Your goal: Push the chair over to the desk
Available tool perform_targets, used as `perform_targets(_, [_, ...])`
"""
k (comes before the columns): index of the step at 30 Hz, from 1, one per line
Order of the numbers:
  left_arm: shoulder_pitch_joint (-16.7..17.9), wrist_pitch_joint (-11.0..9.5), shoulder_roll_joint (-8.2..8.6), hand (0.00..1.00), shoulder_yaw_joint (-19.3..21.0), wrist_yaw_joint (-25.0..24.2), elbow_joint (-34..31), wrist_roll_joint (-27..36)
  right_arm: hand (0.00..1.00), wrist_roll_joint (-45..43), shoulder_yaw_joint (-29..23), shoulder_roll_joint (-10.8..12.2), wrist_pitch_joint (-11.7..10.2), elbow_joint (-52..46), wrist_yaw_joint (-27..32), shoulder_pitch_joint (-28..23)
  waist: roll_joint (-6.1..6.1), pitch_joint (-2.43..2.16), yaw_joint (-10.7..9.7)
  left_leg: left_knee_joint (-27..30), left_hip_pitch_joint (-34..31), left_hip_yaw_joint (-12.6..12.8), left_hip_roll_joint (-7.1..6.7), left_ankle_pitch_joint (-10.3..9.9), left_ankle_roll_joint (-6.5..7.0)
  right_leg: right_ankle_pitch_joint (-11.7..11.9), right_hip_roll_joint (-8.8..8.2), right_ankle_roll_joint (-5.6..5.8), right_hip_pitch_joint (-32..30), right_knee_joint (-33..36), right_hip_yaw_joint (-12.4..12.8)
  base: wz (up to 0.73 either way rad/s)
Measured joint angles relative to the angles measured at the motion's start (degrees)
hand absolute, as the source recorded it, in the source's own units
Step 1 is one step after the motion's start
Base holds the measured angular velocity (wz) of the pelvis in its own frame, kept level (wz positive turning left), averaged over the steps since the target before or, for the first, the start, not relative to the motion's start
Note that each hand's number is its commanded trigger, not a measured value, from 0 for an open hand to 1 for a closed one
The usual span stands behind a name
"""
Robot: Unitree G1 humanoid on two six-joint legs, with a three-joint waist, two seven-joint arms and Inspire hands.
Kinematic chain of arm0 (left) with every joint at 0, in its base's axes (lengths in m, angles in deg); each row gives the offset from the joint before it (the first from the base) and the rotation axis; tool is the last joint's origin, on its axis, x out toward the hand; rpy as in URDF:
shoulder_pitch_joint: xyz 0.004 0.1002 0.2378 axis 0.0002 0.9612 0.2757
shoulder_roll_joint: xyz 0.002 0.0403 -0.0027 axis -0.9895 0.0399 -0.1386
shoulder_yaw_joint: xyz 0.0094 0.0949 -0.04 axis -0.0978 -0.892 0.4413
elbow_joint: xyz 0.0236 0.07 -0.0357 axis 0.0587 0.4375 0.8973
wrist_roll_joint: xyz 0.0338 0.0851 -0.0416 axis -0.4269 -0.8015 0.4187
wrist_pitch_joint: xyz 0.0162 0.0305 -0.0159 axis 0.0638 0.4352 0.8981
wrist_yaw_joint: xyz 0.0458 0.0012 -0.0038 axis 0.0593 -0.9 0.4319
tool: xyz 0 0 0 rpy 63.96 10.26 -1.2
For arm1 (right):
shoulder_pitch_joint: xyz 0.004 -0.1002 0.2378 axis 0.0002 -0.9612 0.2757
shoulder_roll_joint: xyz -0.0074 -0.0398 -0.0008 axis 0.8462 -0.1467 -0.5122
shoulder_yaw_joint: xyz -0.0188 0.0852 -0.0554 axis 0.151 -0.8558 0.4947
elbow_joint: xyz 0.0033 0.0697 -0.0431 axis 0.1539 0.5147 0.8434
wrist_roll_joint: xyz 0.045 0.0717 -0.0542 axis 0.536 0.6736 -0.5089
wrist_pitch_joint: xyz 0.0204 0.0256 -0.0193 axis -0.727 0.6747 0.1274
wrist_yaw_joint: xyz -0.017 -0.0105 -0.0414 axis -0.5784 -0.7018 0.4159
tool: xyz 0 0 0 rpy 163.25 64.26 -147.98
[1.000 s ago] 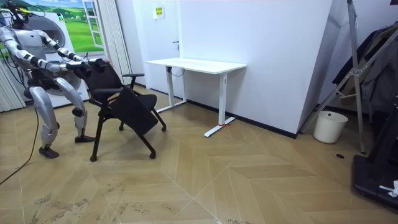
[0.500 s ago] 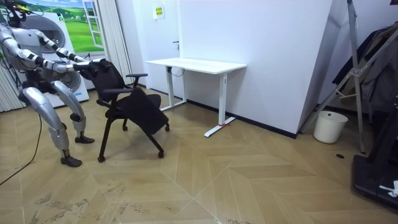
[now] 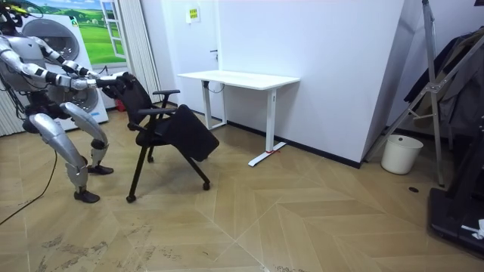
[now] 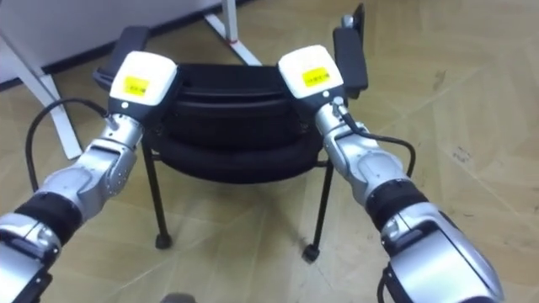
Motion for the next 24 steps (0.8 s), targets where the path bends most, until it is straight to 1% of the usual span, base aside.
perform_targets(1, [0.00, 0.24, 0.34, 1.00, -0.17, -0.02, -0.01, 0.05, 1.00, 0.25, 0.03, -0.05, -0.01, -0.34, 0.02, -0.58, 0.20, -0.07, -0.28, 0.95, -0.63, -0.01, -0.14, 0.63, 0.11, -0.68, 0.15, 0.20, 0.58, 0.00, -0.10, 0.34])
perform_targets(2, [-0.04, 0.30, 0.55, 1.00, -0.17, 0.01, 0.00, 0.05, 1.00, 0.31, -0.01, -0.15, -0.03, -0.68, 0.02, -0.77, 0.27, -0.09, -0.45, 1.59, -1.28, 0.12, -0.40, 0.87, -0.26, -1.08, 0.14, 0.47, 0.78, -0.01, -0.31, 0.24])
perform_targets(3, [-0.26, 0.35, 0.75, 1.00, -0.15, 0.06, 0.00, 0.04, 1.00, 0.39, -0.05, -0.32, -0.02, -0.94, 0.02, -0.86, 0.48, -0.07, -0.24, 1.91, -2.23, 1.05, -0.88, 0.86, -0.35, -1.13, 0.03, 0.04, 1.07, -0.04, -0.61, 0.09])
perform_targets(4, [-0.27, 0.40, 0.83, 1.00, -0.16, 0.09, -0.01, 0.04, 1.00, 0.53, 0.14, -0.50, 0.01, -0.95, 0.03, -0.87, 0.45, -0.05, -0.06, 1.02, -2.90, 1.65, -2.00, 0.50, -0.36, -1.18, -0.46, -0.22, 1.26, -0.04, -0.68, 0.00])
perform_targets(5, [0.04, 0.47, 0.92, 1.00, -0.15, 0.14, 0.00, 0.04, 1.00, 0.86, 0.56, -0.70, 0.05, -1.18, 0.04, -0.87, 0.40, 0.03, -0.03, -0.25, -3.12, 1.97, -2.78, 0.47, -0.32, -1.23, -0.93, -0.29, 1.41, -0.06, -0.75, 0.00])
perform_targets(6, [0.11, 0.86, 1.29, 1.00, 0.10, 0.19, -0.10, 0.05, 1.00, 1.06, 1.31, -0.86, 0.23, -1.31, 0.06, -0.87, 0.33, 0.04, 0.12, -3.73, -3.16, 2.89, -4.46, 0.44, -0.29, -1.22, -1.82, -0.17, 1.73, -0.35, -0.73, -0.03])
perform_targets(7, [0.49, 0.98, 1.55, 1.00, 0.33, 0.37, -0.19, 0.04, 1.00, 0.99, 1.61, -0.97, 0.26, -1.33, 0.14, -0.88, 0.13, 0.19, 0.09, -8.85, -3.17, 4.69, -5.52, 0.51, -0.36, -1.06, -2.30, 0.46, 2.01, -0.65, -0.66, 0.00])
perform_targets(8, [0.51, 1.16, 1.85, 1.00, 0.39, 0.44, -0.22, 0.04, 1.00, 0.99, 1.67, -1.25, 0.24, -1.16, 0.43, -0.86, 0.40, 0.08, 0.08, -14.98, -3.26, 6.84, -6.34, 1.22, -0.64, -1.20, -2.58, 1.15, 2.04, -0.68, -0.79, 0.03])
perform_targets(9, [0.50, 1.31, 1.92, 1.00, 0.42, 0.49, -0.31, 0.02, 1.00, 1.00, 1.66, -1.27, 0.32, -1.08, 0.62, -0.80, 0.57, 0.15, 0.16, -17.50, -3.49, 7.09, -6.87, 2.33, 0.96, -1.27, -2.57, 1.33, 2.09, -0.66, -0.90, 0.00])
perform_targets(10, [0.52, 1.77, 1.74, 1.00, 0.50, 0.58, -0.87, -0.24, 1.00, 0.92, 1.59, -0.86, 0.69, -0.75, 1.09, -0.68, 0.41, -0.14, 0.61, -18.74, -3.47, 7.02, -7.86, 3.28, 1.11, -1.48, -2.66, 2.20, 1.92, -1.02, -0.43, 0.00])
perform_targets(11, [0.40, 1.93, 1.72, 1.00, 0.61, 0.54, -1.09, -0.40, 1.00, 0.92, 1.52, -0.98, 0.64, -0.82, 1.27, -0.64, 0.25, -0.20, 0.56, -19.50, -3.48, 6.81, -8.29, 3.64, 1.23, -1.35, -2.70, 2.44, 1.91, -1.49, -0.51, 0.10])
perform_targets(13, [-0.07, 2.43, 1.65, 1.00, 0.88, 0.49, -2.04, -0.36, 1.00, 0.67, 1.51, -1.15, 0.89, -0.84, 2.02, 0.07, 0.21, -0.26, 0.32, -21.34, -3.86, 6.31, -9.19, 4.42, 1.63, -0.66, -2.64, 3.45, 1.53, -3.01, -0.44, 0.22])
perform_targets(14, [-0.12, 2.50, 1.65, 1.00, 0.90, 0.43, -2.22, -0.36, 1.00, 0.67, 1.51, -1.17, 1.00, -0.80, 2.29, 0.14, 0.21, -0.27, 0.27, -21.59, -3.89, 6.08, -9.41, 4.49, 1.67, -0.50, -2.62, 3.49, 1.61, -3.28, -0.46, 0.18])
perform_targets(15, [-0.12, 2.52, 1.56, 1.00, 1.02, 0.51, -2.31, -0.35, 1.00, 0.66, 1.56, -1.17, 1.10, -0.84, 2.54, 0.27, 0.20, -0.26, 0.40, -21.58, -3.96, 6.00, -9.53, 4.45, 1.73, -0.29, -2.69, 3.23, 1.89, -3.60, -0.60, 0.17])
perform_targets(17, [-0.20, 2.51, 1.20, 1.00, 1.01, 0.52, -2.44, -0.08, 1.00, 0.78, 1.67, -0.91, 1.51, -0.89, 2.91, 0.41, 0.21, -0.25, 0.55, -21.67, -4.00, 5.83, -9.63, 4.36, 1.87, -0.39, -2.71, 3.51, 2.52, -4.39, -1.26, 0.15])
perform_targets(20, [-0.30, 2.53, 1.03, 1.00, 1.02, 0.53, -2.51, 0.36, 1.00, 0.81, 1.86, -0.97, 1.68, -0.96, 3.00, 0.92, 0.04, -0.21, 0.95, -21.65, -4.00, 5.87, -10.50, 4.00, 2.37, -1.06, -3.60, 4.34, 3.15, -4.52, -1.70, 0.15])
perform_targets(21, [-0.07, 2.53, 1.05, 1.00, 1.11, 0.55, -2.53, 0.39, 1.00, 0.81, 1.84, -1.07, 1.69, -1.07, 3.07, 0.99, -0.05, -0.23, 1.48, -21.65, -3.96, 5.93, -10.67, 3.82, 2.53, -1.20, -3.77, 4.56, 3.40, -4.75, -1.87, 0.06])
perform_targets(23, [-0.47, 2.67, 0.96, 1.00, 1.54, 0.48, -3.06, -0.12, 1.00, 0.78, 1.65, -0.98, 1.73, -1.09, 3.10, 1.16, -0.67, -0.27, 2.25, -21.53, -3.96, 5.92, -11.06, 3.59, 2.56, -1.54, -4.14, 4.89, 3.65, -4.95, -1.99, 0.07])
perform_targets(24, [0.22, 2.79, 0.91, 1.00, 1.78, 0.49, -3.54, -0.50, 1.00, 0.89, 1.64, -0.94, 1.74, -1.06, 3.19, 1.18, -1.10, -0.28, 2.75, -21.31, -3.93, 5.93, -11.41, 3.43, 2.73, -1.78, -4.55, 5.14, 3.92, -4.95, -2.04, 0.06])
